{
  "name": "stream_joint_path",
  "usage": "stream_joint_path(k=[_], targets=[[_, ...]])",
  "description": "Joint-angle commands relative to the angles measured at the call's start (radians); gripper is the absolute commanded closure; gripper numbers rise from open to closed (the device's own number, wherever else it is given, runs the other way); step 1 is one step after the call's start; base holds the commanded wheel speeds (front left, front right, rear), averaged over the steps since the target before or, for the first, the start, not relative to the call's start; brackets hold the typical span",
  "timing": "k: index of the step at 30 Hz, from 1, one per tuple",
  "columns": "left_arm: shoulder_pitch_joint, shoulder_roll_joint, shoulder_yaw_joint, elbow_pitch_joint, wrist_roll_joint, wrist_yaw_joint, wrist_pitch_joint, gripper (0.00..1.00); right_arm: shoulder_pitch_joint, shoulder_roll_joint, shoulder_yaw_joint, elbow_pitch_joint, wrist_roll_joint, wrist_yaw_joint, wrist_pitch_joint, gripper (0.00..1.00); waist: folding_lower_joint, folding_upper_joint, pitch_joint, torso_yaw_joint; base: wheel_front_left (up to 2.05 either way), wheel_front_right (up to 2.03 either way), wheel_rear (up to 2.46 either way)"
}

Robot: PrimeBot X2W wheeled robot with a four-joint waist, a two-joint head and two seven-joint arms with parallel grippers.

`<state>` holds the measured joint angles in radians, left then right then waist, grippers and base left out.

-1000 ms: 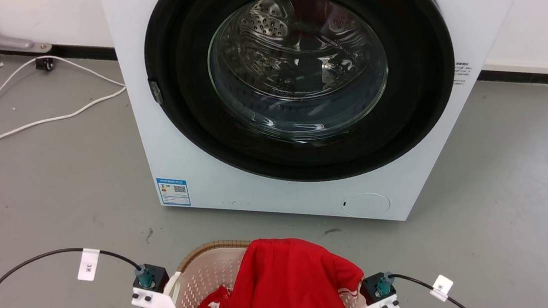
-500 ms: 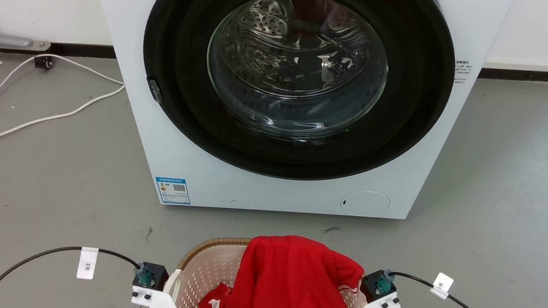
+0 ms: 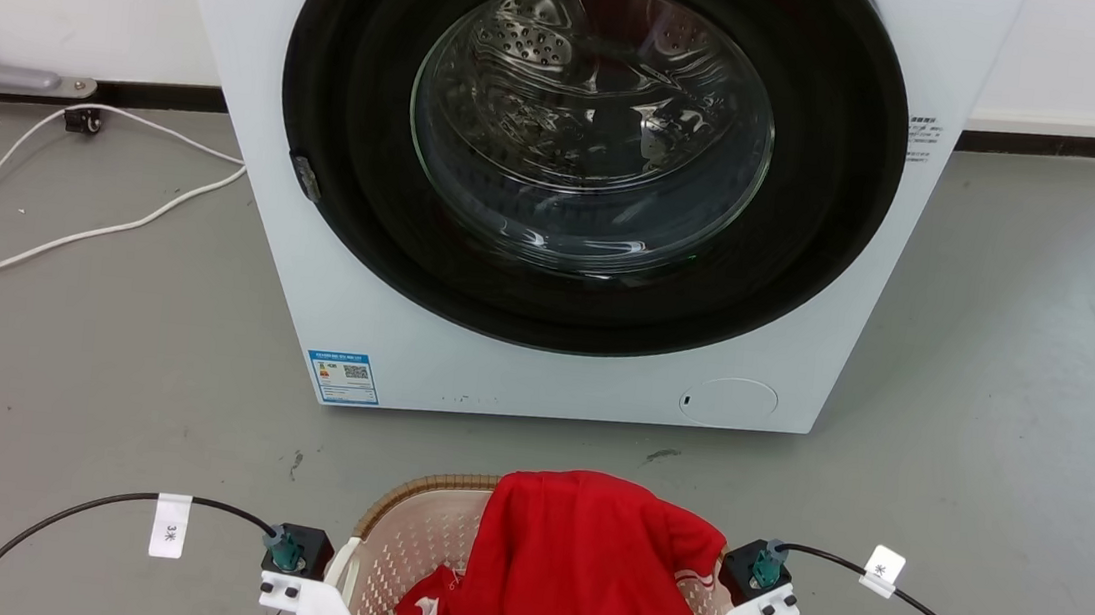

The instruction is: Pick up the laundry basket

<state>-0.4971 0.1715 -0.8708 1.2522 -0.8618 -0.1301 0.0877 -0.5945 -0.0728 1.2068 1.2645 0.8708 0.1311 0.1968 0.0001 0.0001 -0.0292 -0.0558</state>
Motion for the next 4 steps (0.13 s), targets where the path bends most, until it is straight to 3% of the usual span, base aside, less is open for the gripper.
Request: stream_joint_path(k=[1,4], targets=[[-0.024,0.001,-0.006,-0.003,-0.003,0.001,-0.011,1.00,-0.011,0.001,0.009,0.004,-0.001,-0.001,-0.001,1.00,-0.0001,-0.0001,0.000,0.000,0.00,0.00,0.00],[-0.025,0.003,-0.012,-0.002,-0.011,0.001,-0.011,1.00,-0.011,0.001,0.014,0.005,0.004,-0.001,-0.001,1.00,-0.0001,-0.0001,0.001,0.000,0.00,0.00,0.00]])
